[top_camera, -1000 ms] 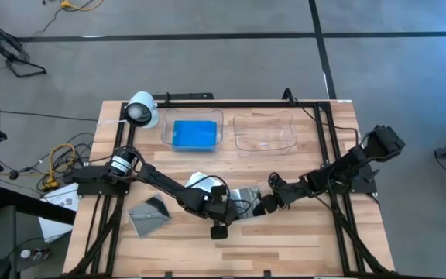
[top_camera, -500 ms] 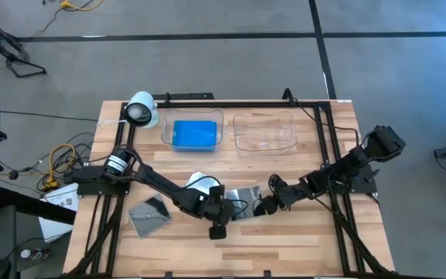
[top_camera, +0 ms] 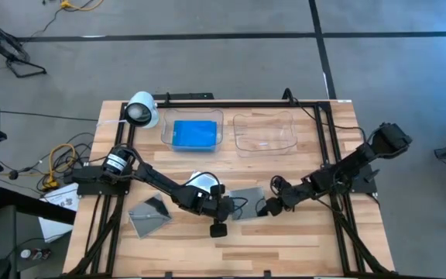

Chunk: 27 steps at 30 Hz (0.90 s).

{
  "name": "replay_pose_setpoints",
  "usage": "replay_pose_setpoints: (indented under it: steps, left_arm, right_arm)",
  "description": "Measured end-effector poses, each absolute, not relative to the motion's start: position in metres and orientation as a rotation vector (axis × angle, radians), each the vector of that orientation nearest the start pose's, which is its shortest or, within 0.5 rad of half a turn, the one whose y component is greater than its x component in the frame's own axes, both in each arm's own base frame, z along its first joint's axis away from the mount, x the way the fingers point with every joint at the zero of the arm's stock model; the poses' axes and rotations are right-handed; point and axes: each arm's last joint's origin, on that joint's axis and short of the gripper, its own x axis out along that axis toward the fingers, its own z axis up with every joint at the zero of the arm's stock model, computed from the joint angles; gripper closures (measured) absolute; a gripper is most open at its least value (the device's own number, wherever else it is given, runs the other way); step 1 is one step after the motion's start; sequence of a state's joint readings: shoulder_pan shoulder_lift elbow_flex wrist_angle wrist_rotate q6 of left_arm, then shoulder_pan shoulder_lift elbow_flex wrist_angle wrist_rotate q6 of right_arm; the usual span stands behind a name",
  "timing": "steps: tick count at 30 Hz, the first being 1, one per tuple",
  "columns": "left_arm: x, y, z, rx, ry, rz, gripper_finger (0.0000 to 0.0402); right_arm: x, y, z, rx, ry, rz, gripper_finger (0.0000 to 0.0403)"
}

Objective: Pick & place jewel cases by type
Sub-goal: Put the right black cd case into the right transparent bin

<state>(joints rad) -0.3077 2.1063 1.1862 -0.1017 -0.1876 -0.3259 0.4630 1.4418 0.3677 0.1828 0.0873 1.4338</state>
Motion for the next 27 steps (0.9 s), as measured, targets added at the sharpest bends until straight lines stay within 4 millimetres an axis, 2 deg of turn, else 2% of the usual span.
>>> replay_pose_setpoints:
  steps: [19, 27]
  left_arm:
    - [0.390, -0.117, 0.084, -0.019, 0.929, 0.061, 0.0401]
    - [0.380, -0.111, 0.074, -0.076, 0.898, 0.050, 0.0401]
  right_arm:
    - [0.197, 0.095, 0.102, 1.083, 0.862, -0.324, 0.0187]
    - [0.193, 0.104, 0.108, 1.032, 0.796, -0.285, 0.0187]
